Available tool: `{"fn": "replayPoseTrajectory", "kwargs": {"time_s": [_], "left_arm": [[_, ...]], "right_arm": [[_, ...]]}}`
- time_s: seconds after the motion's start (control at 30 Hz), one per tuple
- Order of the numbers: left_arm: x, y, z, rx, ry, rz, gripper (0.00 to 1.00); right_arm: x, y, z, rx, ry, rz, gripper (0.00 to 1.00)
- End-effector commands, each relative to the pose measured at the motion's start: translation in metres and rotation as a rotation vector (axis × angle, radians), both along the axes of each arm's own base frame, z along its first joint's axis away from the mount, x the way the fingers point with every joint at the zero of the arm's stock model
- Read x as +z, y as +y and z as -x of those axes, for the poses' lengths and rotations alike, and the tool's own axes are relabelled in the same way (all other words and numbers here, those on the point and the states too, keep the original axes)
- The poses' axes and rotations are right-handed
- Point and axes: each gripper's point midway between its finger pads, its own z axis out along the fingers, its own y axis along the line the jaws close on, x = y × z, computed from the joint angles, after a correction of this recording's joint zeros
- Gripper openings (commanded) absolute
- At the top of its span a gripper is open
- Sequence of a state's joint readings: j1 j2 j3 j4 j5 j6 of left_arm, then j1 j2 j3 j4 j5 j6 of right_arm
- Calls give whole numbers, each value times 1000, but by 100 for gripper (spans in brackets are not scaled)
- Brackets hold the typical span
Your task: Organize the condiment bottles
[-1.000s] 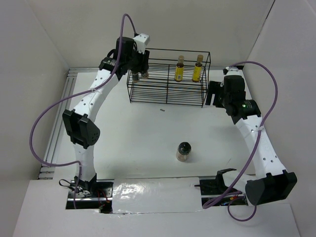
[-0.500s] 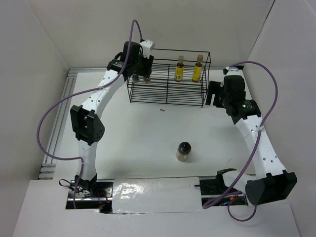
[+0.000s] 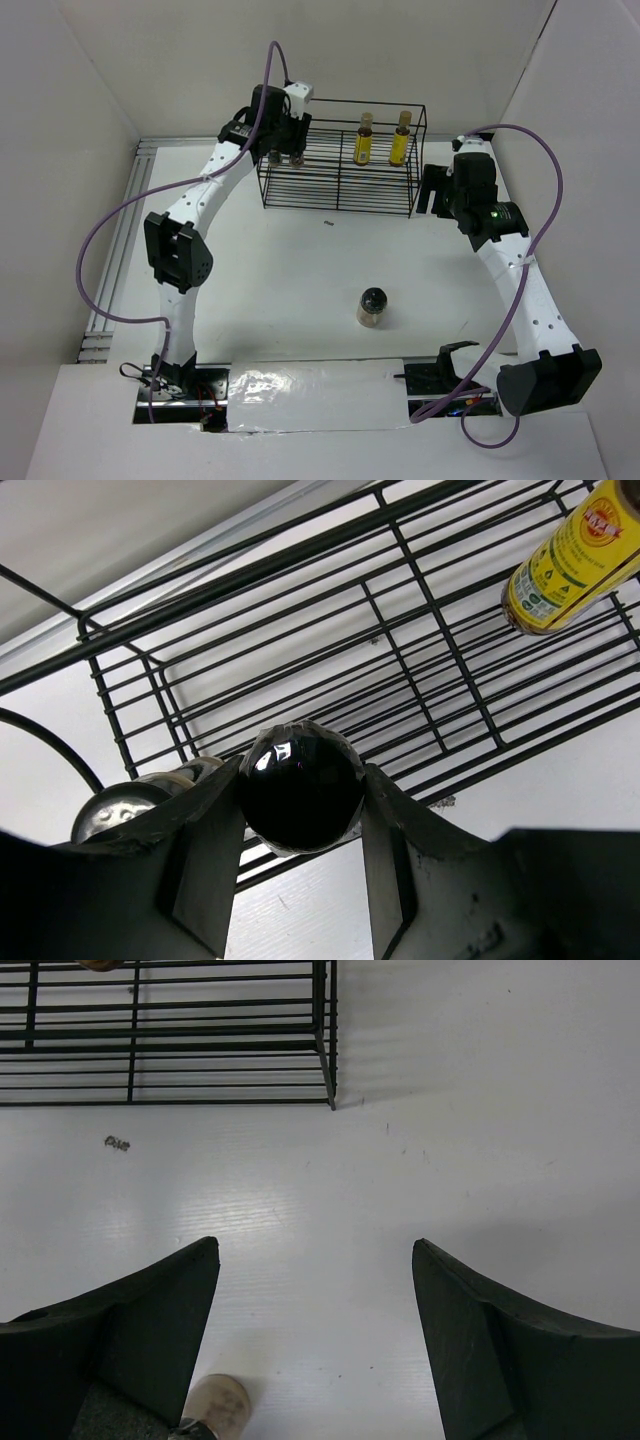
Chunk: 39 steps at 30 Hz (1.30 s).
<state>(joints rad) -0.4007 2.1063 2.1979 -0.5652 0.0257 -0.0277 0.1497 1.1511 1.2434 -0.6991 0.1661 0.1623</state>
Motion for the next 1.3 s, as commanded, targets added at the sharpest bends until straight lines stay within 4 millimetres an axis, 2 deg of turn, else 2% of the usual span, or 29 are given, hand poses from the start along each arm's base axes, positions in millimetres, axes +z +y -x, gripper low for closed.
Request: {"fn": "replayPoseTrajectory", "kwargs": {"time_s": [0.0,0.03,0.07,0.13,0.23,0.5,0.6,0.97,1.27], "left_arm": [[7,-3,-6,-2,-30,4,16],[7,-4,-5,-4,-27,10,19],[6,-4,-5,-6,-24,12,28],[6,-7,-4,-18,-22,18,39],[6,-6,-5,-12,-22,13,50],[9,-7,-4,-24,-34,11,59],[11,-7,-6,-21,-44,10,68],[14,-8,-7,-28,-53,19,70],[36,-8,-5,-60,-112,13,70]], "right_arm": [[19,-7,4,-20,-43,15,84],[20,-8,5,-22,-43,18,85],[20,-8,6,-24,-43,17,85],[19,-9,6,-25,-40,19,85],[19,-8,7,-23,-40,14,85],[18,-8,9,-22,-37,13,86],[18,-8,9,-22,-36,14,86],[16,-7,13,-17,-32,11,86],[16,-7,13,-14,-32,9,87]]}}
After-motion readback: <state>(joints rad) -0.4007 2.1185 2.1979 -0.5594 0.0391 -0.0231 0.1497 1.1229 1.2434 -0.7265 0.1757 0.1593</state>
